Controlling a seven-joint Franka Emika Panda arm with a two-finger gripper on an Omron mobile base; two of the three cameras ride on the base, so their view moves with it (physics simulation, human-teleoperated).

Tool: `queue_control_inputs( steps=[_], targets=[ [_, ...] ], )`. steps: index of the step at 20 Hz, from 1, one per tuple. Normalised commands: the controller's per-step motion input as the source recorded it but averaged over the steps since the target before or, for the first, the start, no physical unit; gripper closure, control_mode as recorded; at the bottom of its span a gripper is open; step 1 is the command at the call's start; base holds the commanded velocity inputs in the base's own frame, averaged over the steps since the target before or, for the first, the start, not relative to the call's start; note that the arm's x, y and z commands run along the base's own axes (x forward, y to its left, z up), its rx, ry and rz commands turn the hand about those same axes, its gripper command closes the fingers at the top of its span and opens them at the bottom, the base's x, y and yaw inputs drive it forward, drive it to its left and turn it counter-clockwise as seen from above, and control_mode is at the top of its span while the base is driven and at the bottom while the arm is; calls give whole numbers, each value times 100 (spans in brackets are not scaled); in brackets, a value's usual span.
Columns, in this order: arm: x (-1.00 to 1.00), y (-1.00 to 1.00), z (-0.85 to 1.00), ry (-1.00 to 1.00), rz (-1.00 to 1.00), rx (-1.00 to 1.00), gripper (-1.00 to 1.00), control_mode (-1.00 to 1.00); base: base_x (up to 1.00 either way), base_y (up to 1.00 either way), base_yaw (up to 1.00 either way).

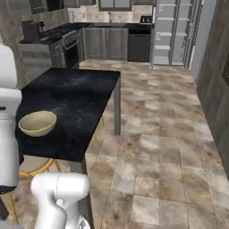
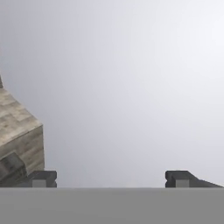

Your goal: There is a bowl on the dining counter. Grab a lemon wedge from the fridge and place it in the bowl. Then get the liquor bottle and glass cup from the cabinet and place them next to the bowl.

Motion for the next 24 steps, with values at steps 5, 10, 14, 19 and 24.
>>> queue_control_inputs(
  steps=[5,10,14,19,24],
  targets=[
    [0,0,0,0,0,0,-100,100,28,-100,13],
    [0,0,0,0,0,0,-100,100,45,-100,14],
    [0,0,0,0,0,0,-100,100,63,-97,16],
    [0,0,0,0,0,0,-100,100,85,-82,18],
    [0,0,0,0,0,0,-100,100,100,-64,21]
  ],
)
